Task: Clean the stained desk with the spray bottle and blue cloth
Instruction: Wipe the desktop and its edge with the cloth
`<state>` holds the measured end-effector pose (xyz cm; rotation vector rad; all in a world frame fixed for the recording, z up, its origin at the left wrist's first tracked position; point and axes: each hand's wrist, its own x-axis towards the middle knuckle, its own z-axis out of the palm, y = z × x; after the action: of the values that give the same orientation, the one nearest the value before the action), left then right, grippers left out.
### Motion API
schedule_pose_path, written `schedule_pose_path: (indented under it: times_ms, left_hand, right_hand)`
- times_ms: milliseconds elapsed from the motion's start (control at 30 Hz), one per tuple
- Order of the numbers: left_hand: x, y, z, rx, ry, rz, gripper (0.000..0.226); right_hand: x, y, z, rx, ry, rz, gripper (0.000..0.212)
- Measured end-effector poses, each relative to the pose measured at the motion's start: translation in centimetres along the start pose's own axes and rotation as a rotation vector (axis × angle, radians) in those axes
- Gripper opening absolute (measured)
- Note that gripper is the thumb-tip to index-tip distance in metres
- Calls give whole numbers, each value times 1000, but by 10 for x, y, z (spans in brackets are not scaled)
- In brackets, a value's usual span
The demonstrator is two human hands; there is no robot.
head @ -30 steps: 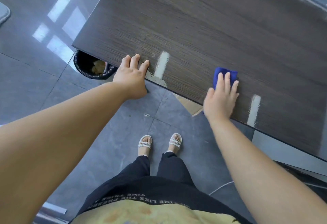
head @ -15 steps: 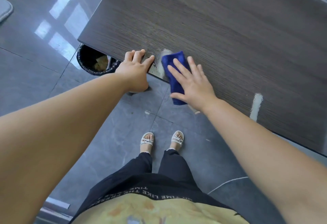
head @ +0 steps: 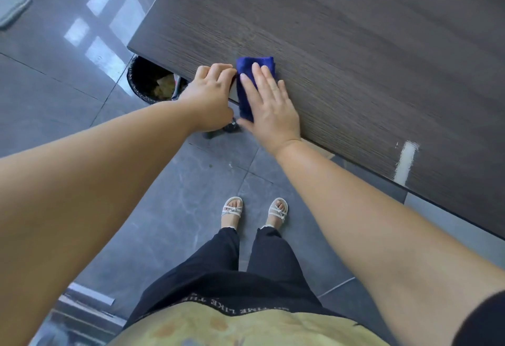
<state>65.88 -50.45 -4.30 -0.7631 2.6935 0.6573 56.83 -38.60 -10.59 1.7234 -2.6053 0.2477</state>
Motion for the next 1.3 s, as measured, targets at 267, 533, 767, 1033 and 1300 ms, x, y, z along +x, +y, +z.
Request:
schedule_pose_path:
  times_ms: [267, 533, 767, 1033, 1300]
  left_hand:
    - [-10, 7, 28, -45, 87, -66, 72]
    - [-16, 49, 42, -115, 251, -17, 58]
    - [-17, 89, 56, -79, 224, 85, 44]
    - [-6, 136, 70, 28, 56, 168, 57]
    - [-12, 143, 71, -66, 110, 92, 51]
  right_hand:
    - [-129, 96, -26, 3, 23, 215, 89]
    - [-39, 25, -7, 48, 9, 167, 84]
    - [-125, 119, -28, -34, 48, 3, 90]
    - [-209, 180, -53, 0, -24, 274, 95]
    - [-121, 113, -27, -28, 76, 52, 96]
